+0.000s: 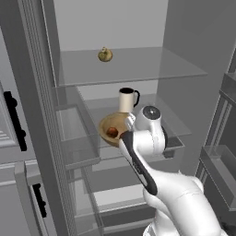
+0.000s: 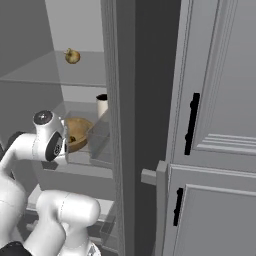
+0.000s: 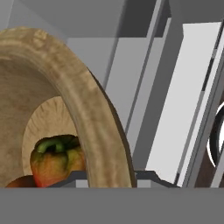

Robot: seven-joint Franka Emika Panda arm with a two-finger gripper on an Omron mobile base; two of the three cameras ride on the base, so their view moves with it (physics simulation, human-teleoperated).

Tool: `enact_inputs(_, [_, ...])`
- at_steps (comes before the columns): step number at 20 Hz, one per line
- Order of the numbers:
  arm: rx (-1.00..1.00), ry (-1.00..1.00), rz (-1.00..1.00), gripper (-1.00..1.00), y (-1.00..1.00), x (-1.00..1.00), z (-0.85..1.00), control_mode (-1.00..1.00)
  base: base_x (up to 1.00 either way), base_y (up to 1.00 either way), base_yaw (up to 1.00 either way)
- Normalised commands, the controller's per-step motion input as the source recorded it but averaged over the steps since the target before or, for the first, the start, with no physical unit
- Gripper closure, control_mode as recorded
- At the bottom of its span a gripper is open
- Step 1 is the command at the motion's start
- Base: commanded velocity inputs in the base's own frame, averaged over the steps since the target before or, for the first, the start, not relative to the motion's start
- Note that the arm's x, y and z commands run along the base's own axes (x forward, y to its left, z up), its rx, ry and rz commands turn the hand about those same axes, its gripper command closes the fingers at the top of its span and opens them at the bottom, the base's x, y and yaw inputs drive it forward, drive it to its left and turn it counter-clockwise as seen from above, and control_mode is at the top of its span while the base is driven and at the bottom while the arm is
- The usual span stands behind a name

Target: Pick the chicken drumstick and bell pepper from their plates and place them in the bowl. Then put the bowl in the fridge.

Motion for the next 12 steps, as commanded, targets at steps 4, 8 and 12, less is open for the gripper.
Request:
enact_inputs(4, [-0.01,0.02,0.00,1.00,0.18,0.42,-0.10,-1.00,0.00,0.00,0.00])
enact_inputs(8, [0.00,0.00,0.00,1.00,0.05,0.51,-0.08,-1.00,0.00,0.00,0.00])
enact_inputs(12, [0.00,0.00,0.00,1.00,0.10,0.42,-0.15,-1.00,0.00,0.00,0.00])
